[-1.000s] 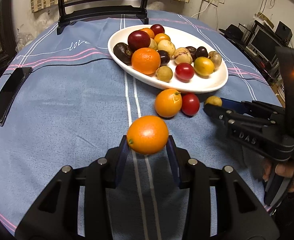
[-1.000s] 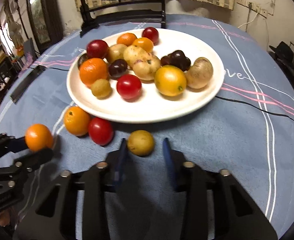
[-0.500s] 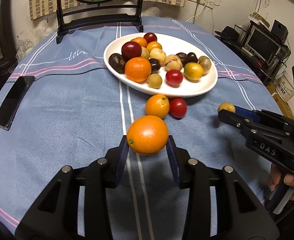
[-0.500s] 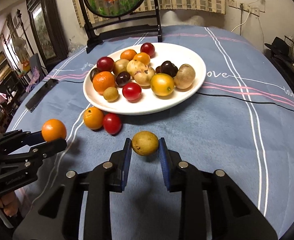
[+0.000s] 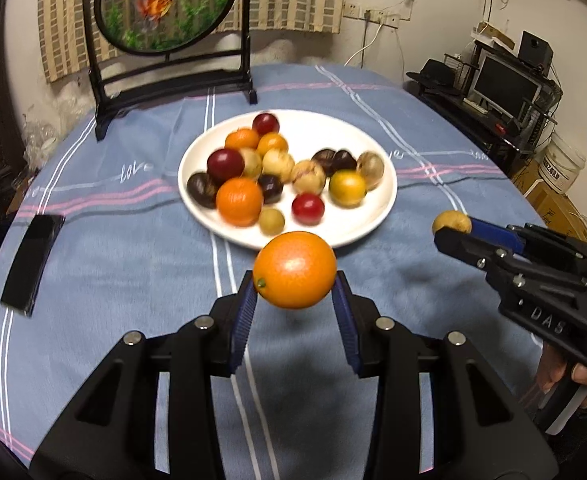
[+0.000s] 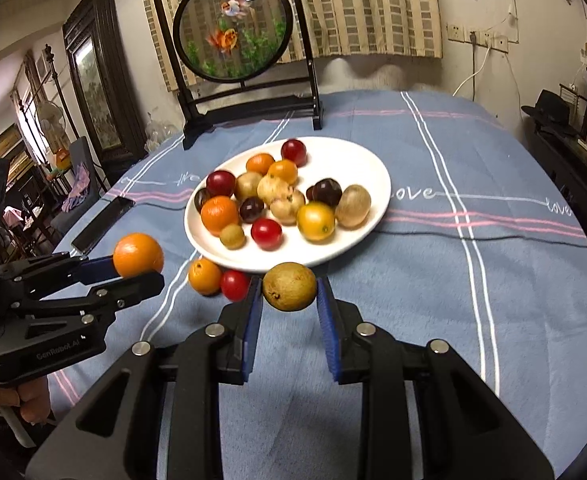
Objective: Organize fruits
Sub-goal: 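Carry orange and yellow-green fruit onto the white plate and open both tools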
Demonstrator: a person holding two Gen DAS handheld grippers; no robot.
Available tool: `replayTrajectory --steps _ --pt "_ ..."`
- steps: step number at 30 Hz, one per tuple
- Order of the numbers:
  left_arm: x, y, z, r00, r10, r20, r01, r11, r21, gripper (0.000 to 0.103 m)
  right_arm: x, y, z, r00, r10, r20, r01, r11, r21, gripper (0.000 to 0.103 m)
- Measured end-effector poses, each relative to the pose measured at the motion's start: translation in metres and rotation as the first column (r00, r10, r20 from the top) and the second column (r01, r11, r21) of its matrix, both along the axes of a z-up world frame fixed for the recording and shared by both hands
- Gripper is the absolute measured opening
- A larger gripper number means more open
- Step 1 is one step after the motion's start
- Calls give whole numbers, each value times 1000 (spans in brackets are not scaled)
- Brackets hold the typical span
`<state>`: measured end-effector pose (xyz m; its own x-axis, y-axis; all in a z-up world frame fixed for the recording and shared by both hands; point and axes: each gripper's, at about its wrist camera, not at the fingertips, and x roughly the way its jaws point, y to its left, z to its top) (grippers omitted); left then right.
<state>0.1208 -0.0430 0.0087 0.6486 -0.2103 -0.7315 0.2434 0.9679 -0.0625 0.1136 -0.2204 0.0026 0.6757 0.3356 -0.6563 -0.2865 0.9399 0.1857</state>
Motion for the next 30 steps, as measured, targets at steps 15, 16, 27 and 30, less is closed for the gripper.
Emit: replayTrajectory --steps 15,16,27,30 --pt "84 -21 1 1000 -1 -28 2 1000 13 39 69 15 15 1000 24 10 -24 1000 -13 29" --pt "89 -21 -1 999 1 -33 -1 1000 13 39 75 15 13 1000 23 4 -23 1000 -16 29" --pt "137 -15 -21 996 56 -65 -54 998 38 39 131 28 -3 999 16 -28 -17 998 -68 29" --pt "147 -12 -27 994 75 -83 -72 997 33 39 138 30 -10 999 6 -37 -9 997 -70 29"
